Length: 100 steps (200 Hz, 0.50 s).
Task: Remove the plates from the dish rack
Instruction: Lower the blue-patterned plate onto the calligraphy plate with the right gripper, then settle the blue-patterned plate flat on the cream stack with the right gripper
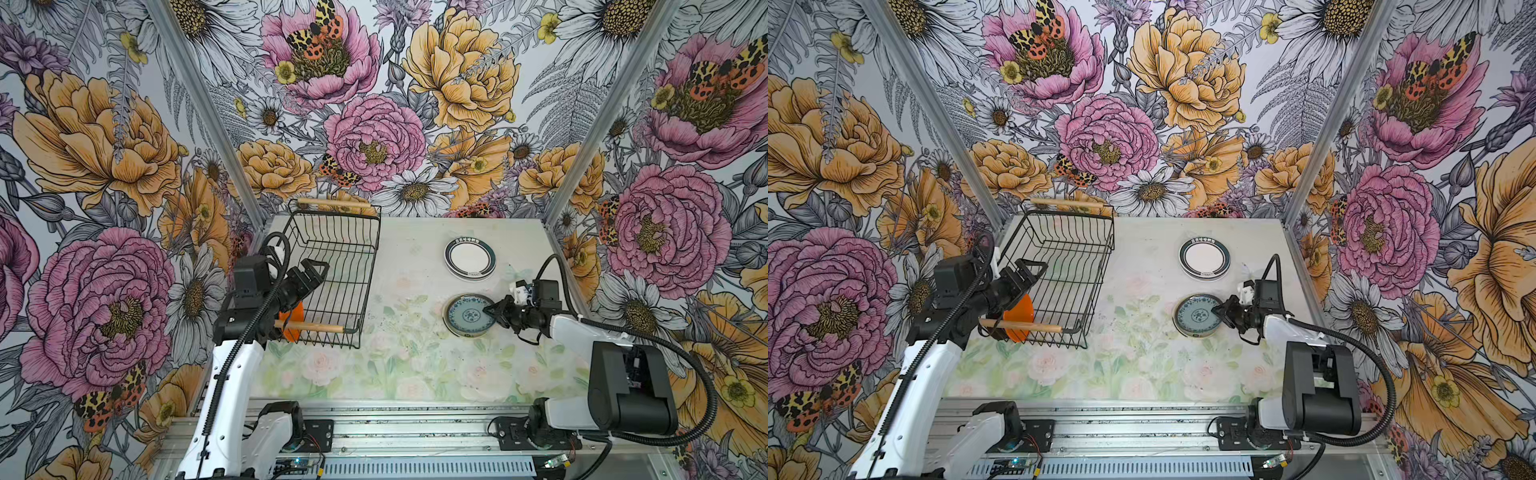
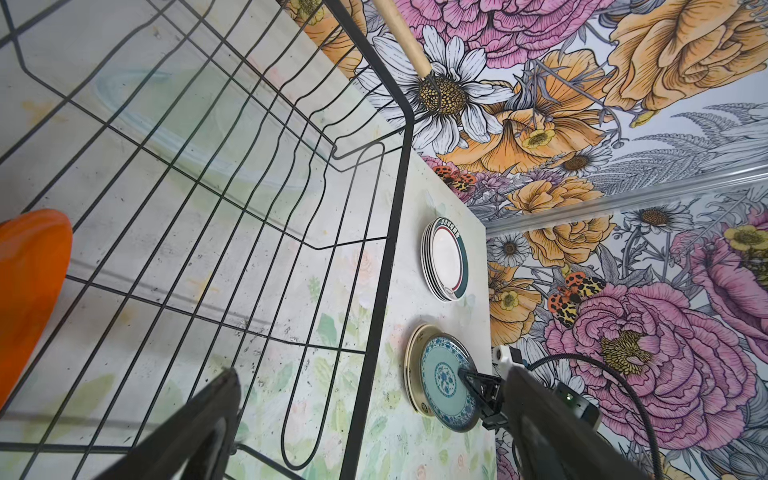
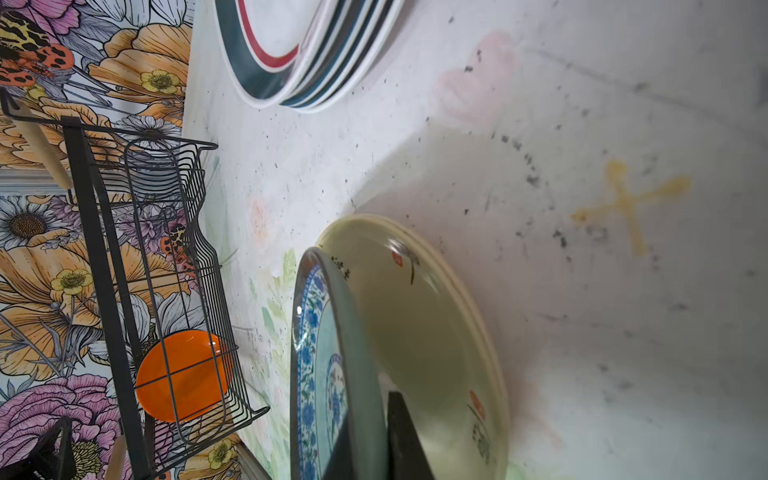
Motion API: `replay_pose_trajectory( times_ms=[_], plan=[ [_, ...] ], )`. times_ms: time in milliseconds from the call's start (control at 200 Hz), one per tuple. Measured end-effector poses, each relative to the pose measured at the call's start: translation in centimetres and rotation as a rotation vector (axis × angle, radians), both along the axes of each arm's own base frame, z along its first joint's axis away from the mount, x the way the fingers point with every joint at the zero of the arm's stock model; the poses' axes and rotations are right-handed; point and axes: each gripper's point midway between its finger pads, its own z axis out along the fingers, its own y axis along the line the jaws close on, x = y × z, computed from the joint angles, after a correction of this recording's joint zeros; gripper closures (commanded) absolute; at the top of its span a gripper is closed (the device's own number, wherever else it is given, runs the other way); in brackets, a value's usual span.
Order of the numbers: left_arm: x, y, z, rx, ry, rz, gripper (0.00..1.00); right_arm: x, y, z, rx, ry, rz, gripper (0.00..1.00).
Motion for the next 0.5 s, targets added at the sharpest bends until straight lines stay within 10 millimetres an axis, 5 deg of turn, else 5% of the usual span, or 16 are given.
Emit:
replay_pose_trajectory(
  times_ms=[500],
  plan=[
    [-0.01,-0.23,0.07,-0.01,-0.003,-0.011,0.01,0.76,0.79,-0.88,-0.081,-0.012,0.024,1.0]
  ],
)
